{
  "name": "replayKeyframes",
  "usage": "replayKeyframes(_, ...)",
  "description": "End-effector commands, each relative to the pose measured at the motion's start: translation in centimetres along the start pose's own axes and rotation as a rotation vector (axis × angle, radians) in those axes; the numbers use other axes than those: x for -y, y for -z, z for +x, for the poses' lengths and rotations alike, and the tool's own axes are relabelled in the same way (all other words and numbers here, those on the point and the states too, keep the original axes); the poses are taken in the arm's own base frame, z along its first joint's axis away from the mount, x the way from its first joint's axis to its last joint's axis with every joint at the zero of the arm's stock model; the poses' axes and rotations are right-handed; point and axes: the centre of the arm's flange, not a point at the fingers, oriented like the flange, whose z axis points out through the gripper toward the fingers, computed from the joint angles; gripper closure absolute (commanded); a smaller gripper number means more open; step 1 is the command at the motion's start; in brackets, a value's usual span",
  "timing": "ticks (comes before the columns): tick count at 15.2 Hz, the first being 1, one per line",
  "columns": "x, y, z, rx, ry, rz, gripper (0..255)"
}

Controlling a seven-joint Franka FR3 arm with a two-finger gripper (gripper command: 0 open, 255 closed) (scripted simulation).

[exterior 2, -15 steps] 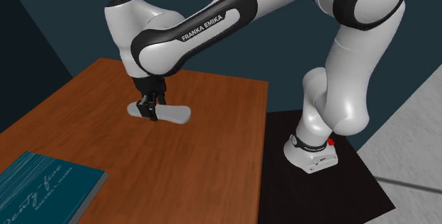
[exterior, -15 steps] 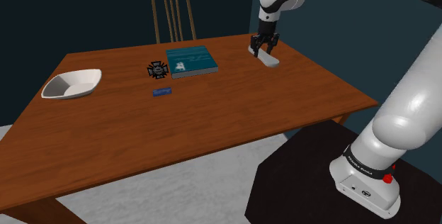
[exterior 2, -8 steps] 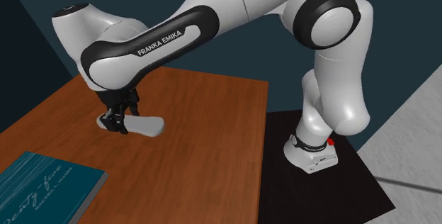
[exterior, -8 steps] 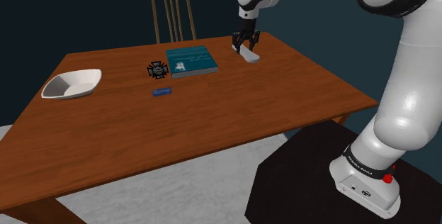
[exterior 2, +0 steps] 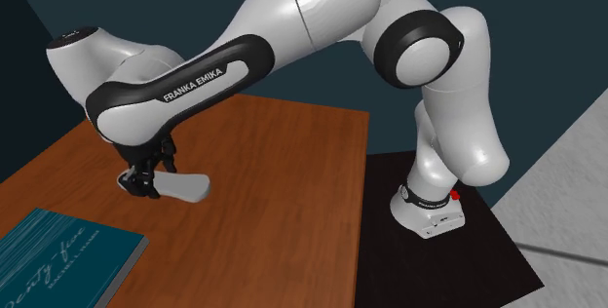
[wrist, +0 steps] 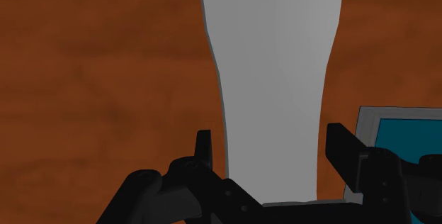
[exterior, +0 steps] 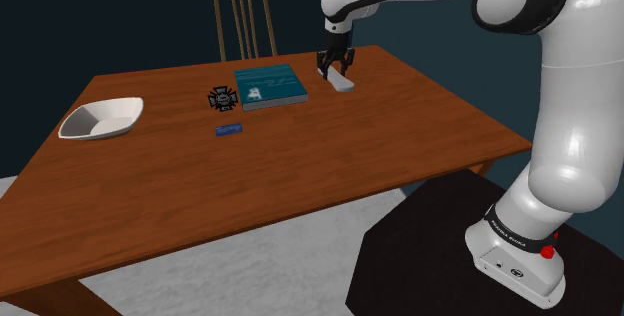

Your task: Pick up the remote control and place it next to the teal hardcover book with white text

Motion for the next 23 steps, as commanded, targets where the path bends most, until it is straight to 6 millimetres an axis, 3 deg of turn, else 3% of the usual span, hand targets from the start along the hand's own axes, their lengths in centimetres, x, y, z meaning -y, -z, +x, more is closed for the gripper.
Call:
replayKeyframes(1, 0.0, -1.1, 0.1, -0.001, 0.0, 0.0, 255)
replayKeyframes(11, -0.1, -6.5, 0.2, -0.001, 0.0, 0.0, 255)
replayKeyframes(19, -0.1, -6.5, 0.2, -0.001, 0.0, 0.0, 255)
replayKeyframes(20, -0.1, -6.5, 0.2, -0.001, 0.0, 0.0, 0)
replayKeyframes(23, -0.1, -6.5, 0.2, -0.001, 0.0, 0.0, 0)
